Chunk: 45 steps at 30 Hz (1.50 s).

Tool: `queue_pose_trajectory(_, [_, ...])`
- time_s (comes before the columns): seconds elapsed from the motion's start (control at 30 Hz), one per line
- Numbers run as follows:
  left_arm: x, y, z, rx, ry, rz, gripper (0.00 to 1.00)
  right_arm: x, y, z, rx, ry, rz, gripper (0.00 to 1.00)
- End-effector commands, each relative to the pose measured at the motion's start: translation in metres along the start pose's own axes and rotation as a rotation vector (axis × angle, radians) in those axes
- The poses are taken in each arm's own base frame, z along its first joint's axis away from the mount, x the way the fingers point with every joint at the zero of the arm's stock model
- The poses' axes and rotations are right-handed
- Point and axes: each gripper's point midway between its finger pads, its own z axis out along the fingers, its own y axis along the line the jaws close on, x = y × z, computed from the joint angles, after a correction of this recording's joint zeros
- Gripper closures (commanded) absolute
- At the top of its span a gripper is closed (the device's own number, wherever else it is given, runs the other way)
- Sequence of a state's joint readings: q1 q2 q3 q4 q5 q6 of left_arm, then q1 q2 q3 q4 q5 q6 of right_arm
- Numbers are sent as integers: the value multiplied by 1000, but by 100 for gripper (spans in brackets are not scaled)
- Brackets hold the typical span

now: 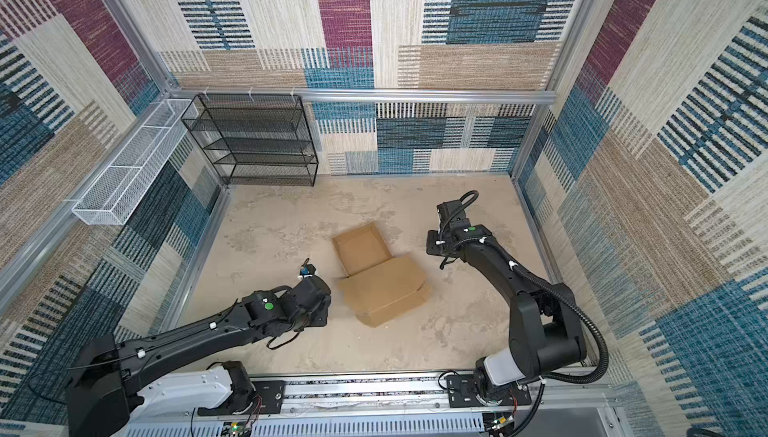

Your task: Fold the paper box

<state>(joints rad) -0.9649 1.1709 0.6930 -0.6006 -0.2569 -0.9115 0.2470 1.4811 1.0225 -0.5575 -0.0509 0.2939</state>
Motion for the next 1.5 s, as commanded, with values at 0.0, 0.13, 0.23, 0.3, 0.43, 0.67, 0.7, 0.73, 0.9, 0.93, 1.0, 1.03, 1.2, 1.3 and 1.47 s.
queue_pose_trajectory(0.0, [24, 0, 5, -25, 52, -83, 100, -3, 6, 3, -50, -23, -4, 61])
queue_pose_trajectory(0.13, [36, -7, 4, -9, 34, -100, 100, 12, 6, 6, -77, 0, -1, 64])
queue_pose_trajectory(0.23, [39, -15, 4, 27, 20, -119, 100, 24, 4, 8, -90, 16, 6, 64])
queue_pose_trajectory(0.3, [40, -24, 6, 61, 13, -133, 100, 34, 4, 9, -98, 37, 10, 64])
queue_pose_trajectory(0.43, [39, -42, 12, 92, 0, -122, 100, 51, 3, 12, -121, 69, 16, 66])
queue_pose_trajectory(0.67, [25, -67, 13, 167, -50, -155, 100, 64, 22, 7, -196, 86, -13, 68])
queue_pose_trajectory(0.7, [24, -67, 13, 169, -54, -155, 100, 64, 29, 4, -213, 82, -28, 68])
queue_pose_trajectory(0.73, [23, -69, 12, 175, -59, -154, 100, 64, 35, 1, -226, 77, -43, 68])
queue_pose_trajectory(0.9, [19, -72, 8, 200, -82, -162, 100, 62, 57, -12, -277, 60, -85, 68])
queue_pose_trajectory(0.93, [17, -72, 7, 206, -90, -165, 100, 61, 60, -14, -287, 54, -91, 67])
queue_pose_trajectory(1.0, [14, -74, 4, 212, -103, -165, 100, 59, 64, -18, -297, 43, -92, 67])
queue_pose_trajectory(1.03, [12, -75, 2, 217, -111, -165, 100, 59, 66, -20, -305, 42, -95, 67])
queue_pose_trajectory(1.2, [-1, -76, -10, 223, -160, -176, 90, 54, 76, -30, -328, 27, -116, 67])
queue_pose_trajectory(1.3, [-11, -74, -21, 232, -201, -187, 85, 53, 84, -34, -351, 25, -131, 67])
queue_pose_trajectory(1.47, [-26, -66, -39, 226, -270, -198, 78, 53, 95, -38, -373, 24, -146, 67])
